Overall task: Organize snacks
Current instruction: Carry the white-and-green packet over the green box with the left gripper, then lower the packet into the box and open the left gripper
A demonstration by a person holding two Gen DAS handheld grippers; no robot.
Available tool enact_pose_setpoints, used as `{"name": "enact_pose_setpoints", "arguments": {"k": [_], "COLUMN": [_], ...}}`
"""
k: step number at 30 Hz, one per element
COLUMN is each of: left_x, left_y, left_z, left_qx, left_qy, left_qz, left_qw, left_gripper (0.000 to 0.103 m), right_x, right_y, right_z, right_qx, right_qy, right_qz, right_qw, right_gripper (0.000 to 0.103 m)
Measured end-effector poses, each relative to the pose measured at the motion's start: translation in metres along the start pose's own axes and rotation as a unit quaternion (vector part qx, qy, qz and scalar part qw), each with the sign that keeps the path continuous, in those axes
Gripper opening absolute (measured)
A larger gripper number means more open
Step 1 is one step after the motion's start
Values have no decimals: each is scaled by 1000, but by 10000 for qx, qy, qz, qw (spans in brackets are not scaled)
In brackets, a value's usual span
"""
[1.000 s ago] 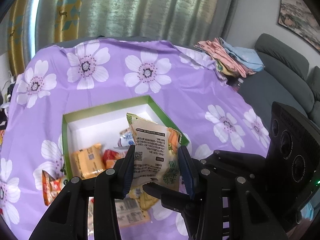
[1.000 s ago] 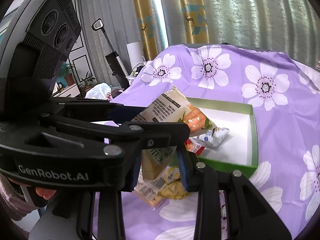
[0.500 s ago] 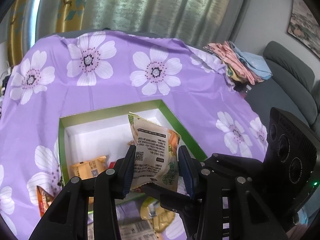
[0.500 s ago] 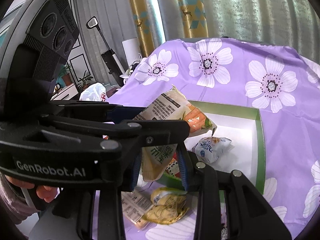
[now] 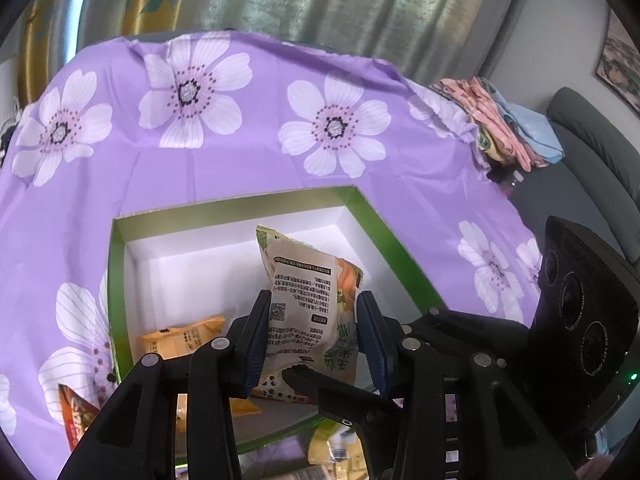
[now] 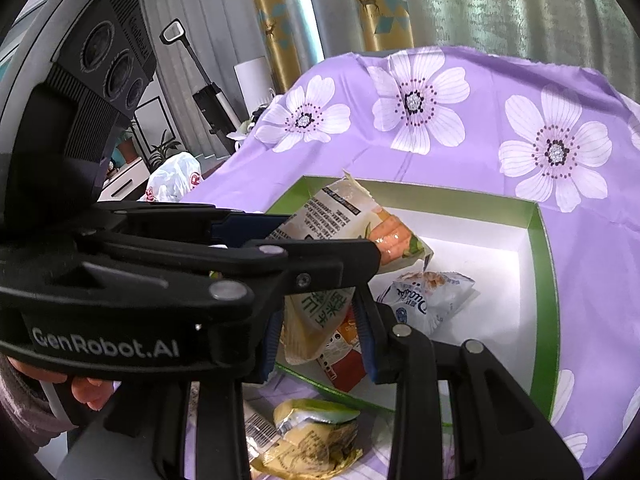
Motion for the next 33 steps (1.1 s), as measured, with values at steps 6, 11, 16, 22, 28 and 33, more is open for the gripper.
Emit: {"name": "enact_pose_setpoints", "arguments": {"k": [6, 11, 16, 22, 28, 33], "left_x": [12, 21, 23, 16, 3, -12], "left_y": [-7, -11, -12, -10, -14, -18], "left_z": [9, 14, 10, -5, -23, -43], "left_qx": [102, 186, 161, 48, -54, -196], "left_qy": [45, 91, 159, 295, 372, 286], "left_qz": [-170, -350, -366, -287, -221, -207], "left_qw": [9998, 9992, 9991, 9991, 9991, 9992], "left_gripper": [42, 42, 56, 83, 96, 102], "right_x": [-3, -8, -11, -13, -20, -22], "right_y": [-4, -6, -7, -3, 2, 2], "right_z": [13, 17, 15, 1, -29, -54], "right_qx": [132, 212, 194, 58, -249, -380], "right_qy": [-19, -89, -206, -530, -929, -1160], "right_qz": [58, 158, 162, 44, 19, 39], "right_qw": [9999, 9996, 9995, 9986, 9954, 9925], "right_gripper": [36, 37, 37, 59, 88, 99]}}
Point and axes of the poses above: each gripper's, at about its wrist camera, not at the fingertips, and z roughly the way its jaws point, x to its left, y to its top, the point moved 10 cm from there along z, roughly the way its jaws point, and after that the axes turned 12 degrees about -y, right-handed, at the moved point
